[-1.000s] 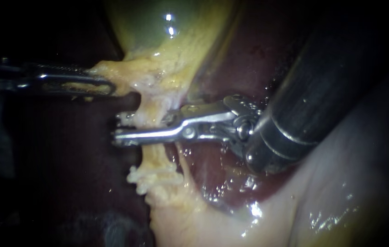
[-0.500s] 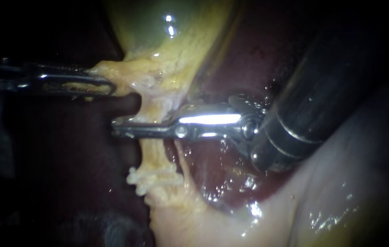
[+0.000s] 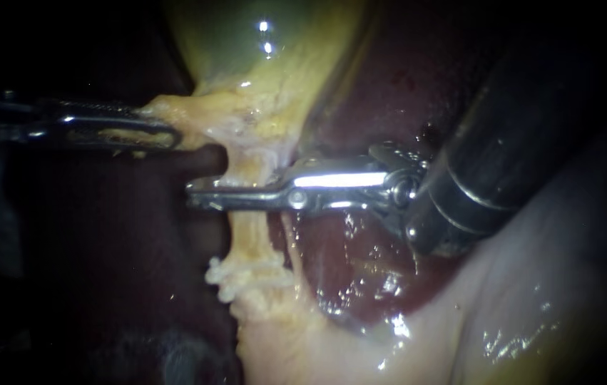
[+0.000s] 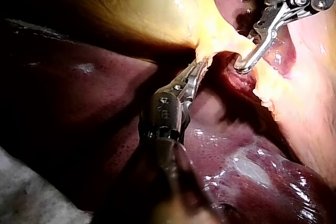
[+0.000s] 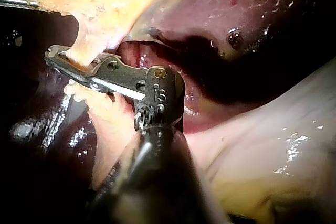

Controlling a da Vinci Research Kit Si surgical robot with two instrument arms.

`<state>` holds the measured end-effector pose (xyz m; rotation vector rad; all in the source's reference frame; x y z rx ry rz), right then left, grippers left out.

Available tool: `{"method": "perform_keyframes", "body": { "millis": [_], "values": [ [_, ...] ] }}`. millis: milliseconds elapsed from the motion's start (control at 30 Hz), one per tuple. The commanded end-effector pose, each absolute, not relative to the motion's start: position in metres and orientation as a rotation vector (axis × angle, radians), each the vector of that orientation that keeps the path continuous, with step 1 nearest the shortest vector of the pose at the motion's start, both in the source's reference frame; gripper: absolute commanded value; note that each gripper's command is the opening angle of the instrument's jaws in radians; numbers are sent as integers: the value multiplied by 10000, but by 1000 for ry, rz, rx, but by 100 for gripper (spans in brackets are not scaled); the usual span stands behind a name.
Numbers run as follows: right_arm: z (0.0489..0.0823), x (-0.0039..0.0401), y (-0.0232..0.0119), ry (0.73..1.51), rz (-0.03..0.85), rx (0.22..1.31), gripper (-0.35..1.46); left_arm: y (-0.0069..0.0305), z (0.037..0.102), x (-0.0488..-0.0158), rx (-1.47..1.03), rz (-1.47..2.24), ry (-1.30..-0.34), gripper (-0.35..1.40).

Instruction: Clipping third clip left tube

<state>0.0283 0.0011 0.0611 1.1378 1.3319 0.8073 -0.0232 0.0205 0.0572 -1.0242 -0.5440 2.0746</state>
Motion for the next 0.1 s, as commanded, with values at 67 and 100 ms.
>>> {"method": "perform_keyframes", "body": {
  "millis": [67, 100],
  "values": [
    [611, 284, 10, 1332, 807, 1138, -35, 205, 573, -232, -1024, 2074, -544, -35],
    [611, 284, 10, 1332, 807, 1138, -35, 205, 573, -232, -1024, 2074, -544, -35]
  ]
}}
